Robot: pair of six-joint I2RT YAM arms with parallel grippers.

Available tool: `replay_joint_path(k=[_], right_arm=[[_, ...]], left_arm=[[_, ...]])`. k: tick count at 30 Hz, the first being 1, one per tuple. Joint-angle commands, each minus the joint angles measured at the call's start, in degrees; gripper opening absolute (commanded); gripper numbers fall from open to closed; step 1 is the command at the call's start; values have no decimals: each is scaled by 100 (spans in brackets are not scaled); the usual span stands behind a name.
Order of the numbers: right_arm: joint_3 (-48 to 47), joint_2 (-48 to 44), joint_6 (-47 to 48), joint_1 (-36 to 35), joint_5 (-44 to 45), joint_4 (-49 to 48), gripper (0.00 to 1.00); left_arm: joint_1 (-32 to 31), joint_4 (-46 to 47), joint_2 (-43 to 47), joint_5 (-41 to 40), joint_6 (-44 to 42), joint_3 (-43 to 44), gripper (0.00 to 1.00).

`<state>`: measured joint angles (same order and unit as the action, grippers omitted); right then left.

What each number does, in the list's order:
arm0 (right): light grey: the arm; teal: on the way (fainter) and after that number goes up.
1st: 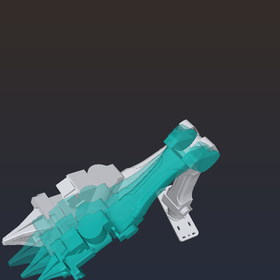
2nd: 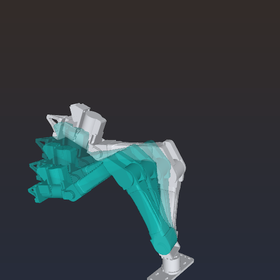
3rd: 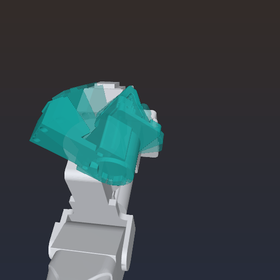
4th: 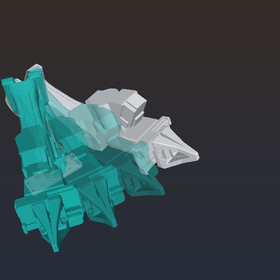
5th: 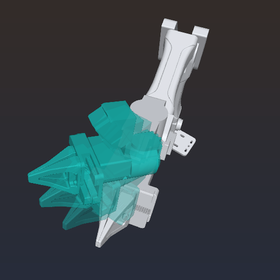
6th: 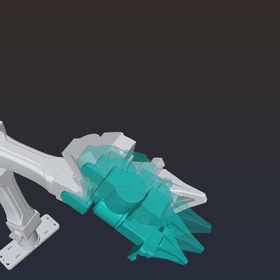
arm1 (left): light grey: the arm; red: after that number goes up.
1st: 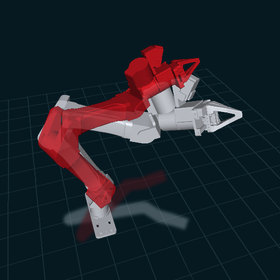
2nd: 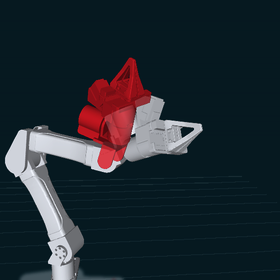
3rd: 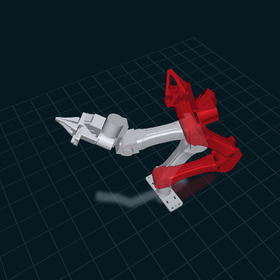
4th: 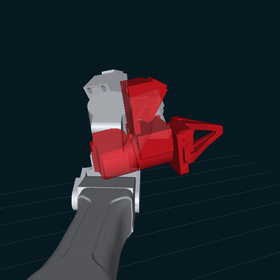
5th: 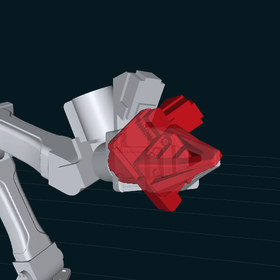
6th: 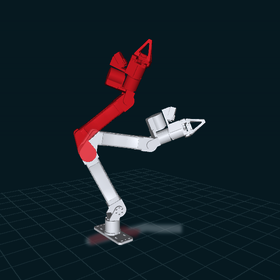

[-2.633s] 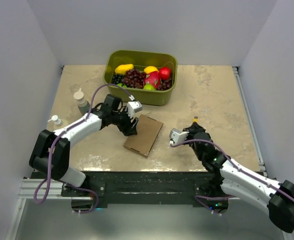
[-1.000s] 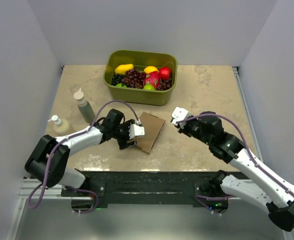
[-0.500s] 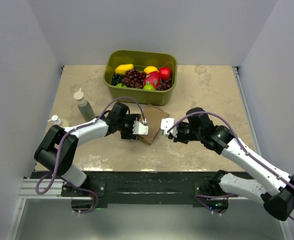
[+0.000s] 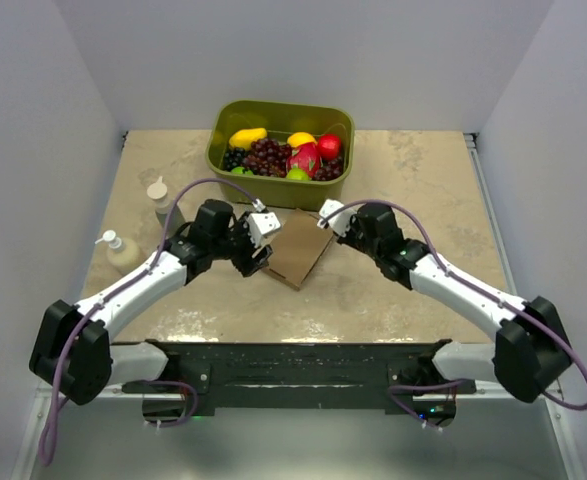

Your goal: Unpack the express box

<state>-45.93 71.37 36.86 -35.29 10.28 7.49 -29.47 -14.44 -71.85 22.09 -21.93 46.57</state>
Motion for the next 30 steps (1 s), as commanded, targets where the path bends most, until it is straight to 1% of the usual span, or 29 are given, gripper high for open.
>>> replay_joint_path(k=[1,2,3,6,8,9,10,12,14,15,16,17,18,19,20,21,22,23,24,25,26,27,28,29,30], right_arm=[[-336,542,-74,312,273,-1064,0],[-407,666,-65,347,185,-1117,0],[-477,798,-65,391,132,-1126,0],[-680,1141,-65,400,-105,-1293,0],[-820,1290,-56,391,-333,-1346,0],[-864,1326,22,391,-456,-1346,0],[-995,1335,49,374,-535,-1277,0],[-1163,1143,93,374,-763,-794,0],[-1199,827,329,365,-1027,-164,0],[-1138,312,757,356,-1655,40,0],[-963,37,1083,330,-2044,538,0],[-866,-305,1495,277,-2361,830,0],[-752,-883,2500,120,-2625,1147,0],[-507,-1219,3041,6,-2941,1724,0],[-374,-1457,3560,-109,-3005,1982,0],[-277,-1886,4557,-319,-3049,2255,0],[-137,-2029,5002,-382,-3163,2727,0],[-100,-2144,5389,-417,-3216,2923,0],[-91,-2215,6202,-522,-3260,3186,0],[-144,-2268,6593,-566,-3296,3728,0],[-170,-2277,6919,-628,-3331,3969,0],[-179,-2277,7523,-785,-3314,4171,0],[-127,-2312,7764,-874,-3279,4434,0],[-66,-2338,7966,-970,-3165,4507,0],[13,-2373,8360,-1145,-3121,4568,0]], left_arm=[[196,-243,-108,769,937,-272,56],[214,-183,-179,858,963,-271,55],[231,-174,-241,928,1006,-253,51],[363,-173,-592,1052,1261,-96,50],[504,-209,-847,877,1332,28,55],[548,-209,-909,659,1289,54,63],[635,-139,-961,543,1262,98,66],[758,-95,-1084,585,1166,229,70],[925,-147,-1435,630,1191,607,71],[996,-156,-1585,648,1339,747,73],[1014,-199,-1891,717,1402,1071,73],[1031,-261,-2068,831,1428,1248,74],[1031,-383,-2261,998,1403,1458,74],[1023,-489,-2567,1069,1455,1791,73],[1023,-473,-2683,1122,1525,1916,73],[1005,-455,-2798,1088,1638,2031,74],[988,-481,-2999,1044,1657,2241,74],[961,-499,-3088,974,1657,2338,74],[918,-516,-3159,886,1622,2418,74],[908,-525,-3290,859,1622,2540,74],[900,-525,-3361,850,1631,2585,74],[882,-525,-3440,867,1657,2629,74],[873,-525,-3571,850,1683,2699,74],[856,-499,-3633,850,1718,2709,74],[821,-490,-3756,876,1745,2743,73]])
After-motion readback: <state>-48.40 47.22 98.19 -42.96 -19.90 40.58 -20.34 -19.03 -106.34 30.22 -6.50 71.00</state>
